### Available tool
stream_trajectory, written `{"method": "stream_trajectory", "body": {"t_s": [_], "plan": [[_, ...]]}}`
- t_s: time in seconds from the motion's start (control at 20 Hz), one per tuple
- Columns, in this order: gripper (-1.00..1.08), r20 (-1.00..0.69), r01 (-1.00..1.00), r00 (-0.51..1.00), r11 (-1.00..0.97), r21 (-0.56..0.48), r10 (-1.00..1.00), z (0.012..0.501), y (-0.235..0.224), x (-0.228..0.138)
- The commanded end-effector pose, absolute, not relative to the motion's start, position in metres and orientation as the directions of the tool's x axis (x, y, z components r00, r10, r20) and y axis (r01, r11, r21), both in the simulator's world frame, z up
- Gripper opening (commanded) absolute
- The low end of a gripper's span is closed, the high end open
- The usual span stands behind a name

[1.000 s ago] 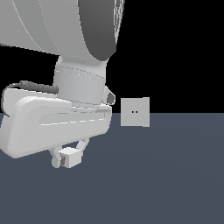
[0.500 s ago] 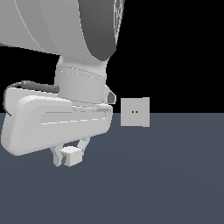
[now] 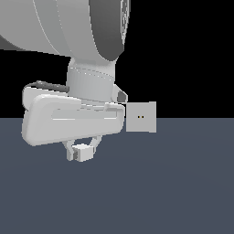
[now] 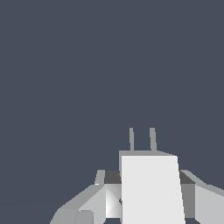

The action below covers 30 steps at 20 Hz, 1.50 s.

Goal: Plug the charger into the wall socket.

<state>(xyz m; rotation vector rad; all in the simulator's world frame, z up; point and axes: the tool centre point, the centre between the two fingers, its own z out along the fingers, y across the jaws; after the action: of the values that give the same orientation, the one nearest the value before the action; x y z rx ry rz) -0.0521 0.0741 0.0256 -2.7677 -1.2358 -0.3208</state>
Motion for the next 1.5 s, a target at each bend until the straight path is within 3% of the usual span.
{"method": "stream_trajectory", "body": {"t_s": [0.0, 0.7, 1.45], "plan": [[-1.00, 0.230, 0.700, 0.695, -0.714, 0.001, 0.681, 0.031, 0.069, -0.043], [-1.00, 0.234, 0.329, 0.918, -0.944, -0.001, 0.320, 0.063, 0.020, 0.006], [-1.00, 0.231, -0.084, 0.969, -0.996, -0.001, -0.082, 0.093, -0.044, 0.026]]}}
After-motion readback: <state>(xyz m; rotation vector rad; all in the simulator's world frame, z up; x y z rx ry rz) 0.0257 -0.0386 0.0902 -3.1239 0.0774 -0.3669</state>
